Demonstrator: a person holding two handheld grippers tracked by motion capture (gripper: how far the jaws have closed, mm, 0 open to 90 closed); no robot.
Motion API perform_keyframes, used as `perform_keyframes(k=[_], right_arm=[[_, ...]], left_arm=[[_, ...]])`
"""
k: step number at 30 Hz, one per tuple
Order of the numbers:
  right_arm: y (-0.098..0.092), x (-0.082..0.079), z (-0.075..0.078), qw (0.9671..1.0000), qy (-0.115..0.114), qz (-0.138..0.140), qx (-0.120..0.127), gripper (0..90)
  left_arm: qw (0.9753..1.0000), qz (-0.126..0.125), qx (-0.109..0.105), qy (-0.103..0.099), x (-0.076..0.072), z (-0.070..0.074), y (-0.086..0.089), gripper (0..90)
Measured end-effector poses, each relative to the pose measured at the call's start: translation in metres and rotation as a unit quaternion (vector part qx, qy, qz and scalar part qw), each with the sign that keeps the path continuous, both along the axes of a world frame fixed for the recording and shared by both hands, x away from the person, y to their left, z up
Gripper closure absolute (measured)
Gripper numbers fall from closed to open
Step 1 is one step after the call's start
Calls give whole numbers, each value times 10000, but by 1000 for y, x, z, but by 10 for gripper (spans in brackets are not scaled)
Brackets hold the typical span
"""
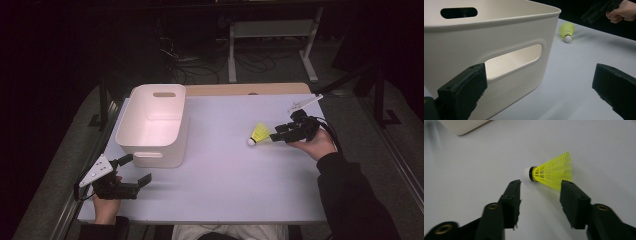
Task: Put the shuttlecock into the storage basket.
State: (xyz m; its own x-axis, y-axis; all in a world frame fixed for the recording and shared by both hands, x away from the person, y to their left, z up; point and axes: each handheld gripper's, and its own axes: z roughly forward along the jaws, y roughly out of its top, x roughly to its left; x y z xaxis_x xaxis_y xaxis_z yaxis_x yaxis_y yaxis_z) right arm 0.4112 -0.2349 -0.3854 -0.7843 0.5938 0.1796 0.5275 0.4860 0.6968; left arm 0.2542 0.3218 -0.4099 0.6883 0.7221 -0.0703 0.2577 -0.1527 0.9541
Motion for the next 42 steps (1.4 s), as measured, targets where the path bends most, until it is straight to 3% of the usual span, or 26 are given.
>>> perform_keyframes(k=[1, 6, 9, 20, 29, 42], right_arm=[[0, 2, -2, 10000, 55, 44, 0, 604], [0, 3, -4, 9998, 150, 91, -33, 738], [-1, 4, -6, 9994, 262, 204, 53, 887], [6, 10, -18, 9982, 515, 192, -252, 894], [5, 23, -33, 9972, 650, -81, -361, 894], [7, 34, -42, 9971, 522, -233, -502, 895]], left_arm=[[10000, -2, 0, -3, 0, 0, 0, 0], [10000, -5, 0, -2, 0, 0, 0, 0], [10000, -7, -6, 0, 0, 0, 0, 0], [10000, -10, -4, -3, 0, 0, 0, 0], [10000, -12, -10, -7, 0, 0, 0, 0], [10000, -8, -8, -16, 0, 0, 0, 0]])
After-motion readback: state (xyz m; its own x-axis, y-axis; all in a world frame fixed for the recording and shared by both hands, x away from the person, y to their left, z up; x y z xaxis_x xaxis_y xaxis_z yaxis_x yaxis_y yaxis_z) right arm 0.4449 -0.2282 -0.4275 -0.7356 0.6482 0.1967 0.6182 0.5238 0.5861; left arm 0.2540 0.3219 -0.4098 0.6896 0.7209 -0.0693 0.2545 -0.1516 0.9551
